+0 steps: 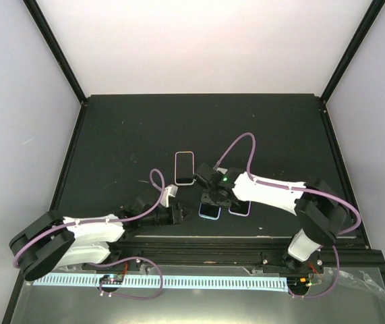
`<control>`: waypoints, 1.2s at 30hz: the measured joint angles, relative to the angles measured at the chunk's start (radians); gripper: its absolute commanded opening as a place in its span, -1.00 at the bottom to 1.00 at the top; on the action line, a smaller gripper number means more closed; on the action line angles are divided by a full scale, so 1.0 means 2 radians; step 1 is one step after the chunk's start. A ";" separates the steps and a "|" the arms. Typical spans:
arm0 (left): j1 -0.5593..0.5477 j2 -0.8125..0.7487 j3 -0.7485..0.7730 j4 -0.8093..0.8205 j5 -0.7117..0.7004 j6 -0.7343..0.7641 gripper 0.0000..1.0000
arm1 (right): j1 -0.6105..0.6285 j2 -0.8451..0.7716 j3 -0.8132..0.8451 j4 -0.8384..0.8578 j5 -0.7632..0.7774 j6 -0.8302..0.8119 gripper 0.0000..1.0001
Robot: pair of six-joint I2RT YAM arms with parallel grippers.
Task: Put the phone into the phone case
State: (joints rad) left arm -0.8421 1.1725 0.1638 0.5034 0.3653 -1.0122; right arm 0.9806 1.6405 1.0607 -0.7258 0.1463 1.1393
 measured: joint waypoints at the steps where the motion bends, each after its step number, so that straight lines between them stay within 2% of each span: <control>1: 0.000 -0.006 0.000 -0.007 -0.004 0.004 -0.17 | -0.001 -0.006 -0.005 0.006 -0.001 -0.003 -0.02; 5: 0.000 -0.020 0.010 -0.051 -0.025 0.025 -0.10 | -0.017 -0.041 -0.040 0.045 -0.017 -0.023 -0.01; 7: 0.000 -0.017 0.025 -0.072 -0.031 0.038 -0.09 | -0.026 -0.054 -0.058 0.063 -0.024 -0.032 0.08; 10: 0.001 0.002 0.059 -0.090 -0.032 0.060 -0.08 | -0.047 -0.087 -0.103 0.099 -0.038 -0.053 0.16; 15: 0.005 0.057 0.117 -0.097 -0.031 0.088 -0.14 | -0.077 -0.128 -0.162 0.161 -0.066 -0.080 0.16; 22: 0.016 0.134 0.158 -0.103 -0.021 0.114 -0.27 | -0.111 -0.127 -0.189 0.218 -0.088 -0.102 0.12; 29: 0.033 0.160 0.163 -0.105 -0.009 0.124 -0.30 | -0.126 -0.092 -0.189 0.255 -0.102 -0.116 0.11; 32: 0.039 0.160 0.163 -0.105 -0.006 0.126 -0.33 | -0.130 -0.075 -0.189 0.260 -0.105 -0.122 0.06; 36: 0.046 0.154 0.163 -0.111 -0.004 0.128 -0.34 | -0.133 -0.054 -0.186 0.273 -0.105 -0.134 -0.19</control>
State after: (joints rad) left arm -0.7502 1.4803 0.4892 0.2821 0.3569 -0.7563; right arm 0.7151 1.5318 0.6880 -0.1806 -0.0643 0.8719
